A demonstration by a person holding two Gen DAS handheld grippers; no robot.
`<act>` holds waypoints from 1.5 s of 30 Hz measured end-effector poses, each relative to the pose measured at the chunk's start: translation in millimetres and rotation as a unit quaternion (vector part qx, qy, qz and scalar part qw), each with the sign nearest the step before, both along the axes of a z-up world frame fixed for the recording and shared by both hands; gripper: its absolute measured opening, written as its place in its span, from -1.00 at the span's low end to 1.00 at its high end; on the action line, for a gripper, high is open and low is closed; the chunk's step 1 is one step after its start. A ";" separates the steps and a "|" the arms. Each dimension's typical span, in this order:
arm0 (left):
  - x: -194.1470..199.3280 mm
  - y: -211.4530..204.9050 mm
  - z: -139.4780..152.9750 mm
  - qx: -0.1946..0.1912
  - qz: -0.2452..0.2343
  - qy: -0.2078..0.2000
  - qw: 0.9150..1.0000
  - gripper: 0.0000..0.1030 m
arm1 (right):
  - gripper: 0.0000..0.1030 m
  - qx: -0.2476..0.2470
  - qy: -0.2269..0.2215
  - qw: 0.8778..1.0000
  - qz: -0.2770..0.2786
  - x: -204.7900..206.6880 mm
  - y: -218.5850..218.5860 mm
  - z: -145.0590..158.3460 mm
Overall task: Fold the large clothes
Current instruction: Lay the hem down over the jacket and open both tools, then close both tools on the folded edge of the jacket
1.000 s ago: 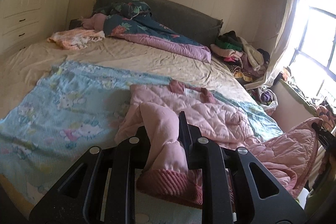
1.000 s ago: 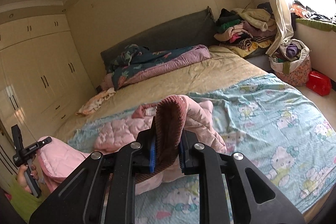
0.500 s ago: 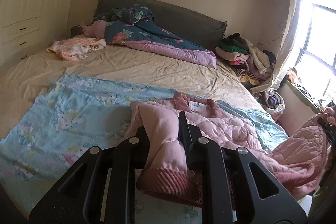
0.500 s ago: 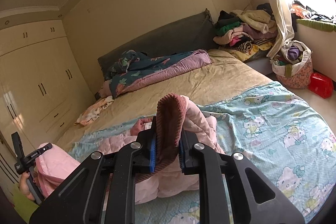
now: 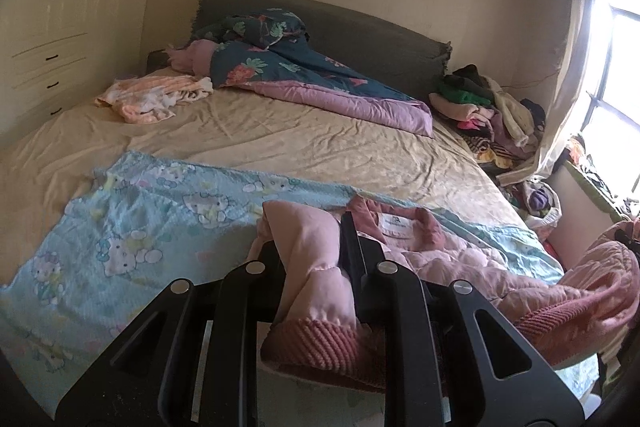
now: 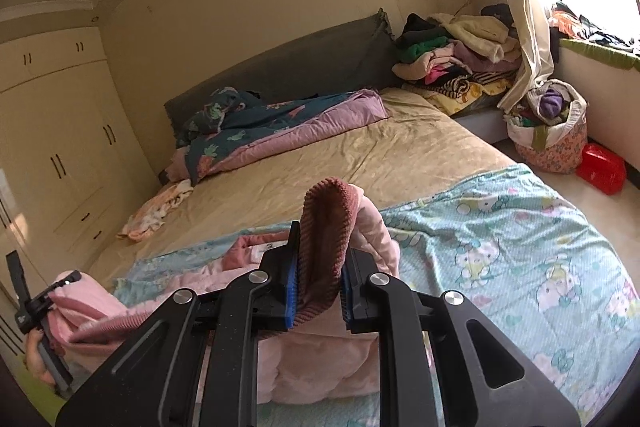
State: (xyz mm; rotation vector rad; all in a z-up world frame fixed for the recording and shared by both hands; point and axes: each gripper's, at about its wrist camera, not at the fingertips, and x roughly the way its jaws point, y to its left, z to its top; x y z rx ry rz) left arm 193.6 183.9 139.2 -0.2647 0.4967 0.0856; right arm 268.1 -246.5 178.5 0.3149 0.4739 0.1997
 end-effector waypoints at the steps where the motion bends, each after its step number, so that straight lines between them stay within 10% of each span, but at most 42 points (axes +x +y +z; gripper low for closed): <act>1: 5.4 0.1 0.8 0.004 0.002 0.000 1.000 -0.75 | -0.70 -0.001 0.000 1.000 -0.002 5.4 -0.3 -0.7; 19: 95.1 5.0 -32.9 0.047 0.032 0.040 0.998 -0.74 | -0.58 0.051 0.066 0.997 0.007 127.1 -18.9 -50.0; 31: 117.1 1.7 -49.8 0.046 0.028 0.052 0.997 -0.69 | 0.49 0.078 0.056 0.995 0.041 127.0 -17.5 -87.8; 38: 127.1 -4.8 -57.0 0.037 0.023 0.056 0.997 -0.37 | 0.51 -0.023 0.141 0.989 0.038 128.5 10.5 -163.2; 42: 121.8 -6.2 -54.5 0.015 0.008 0.042 0.999 0.57 | 0.53 -0.037 0.139 0.989 0.039 123.2 14.6 -178.3; 45: 112.6 -12.4 -45.4 0.052 0.020 0.024 0.998 0.73 | 0.59 -0.048 0.132 0.989 0.042 119.3 18.2 -176.0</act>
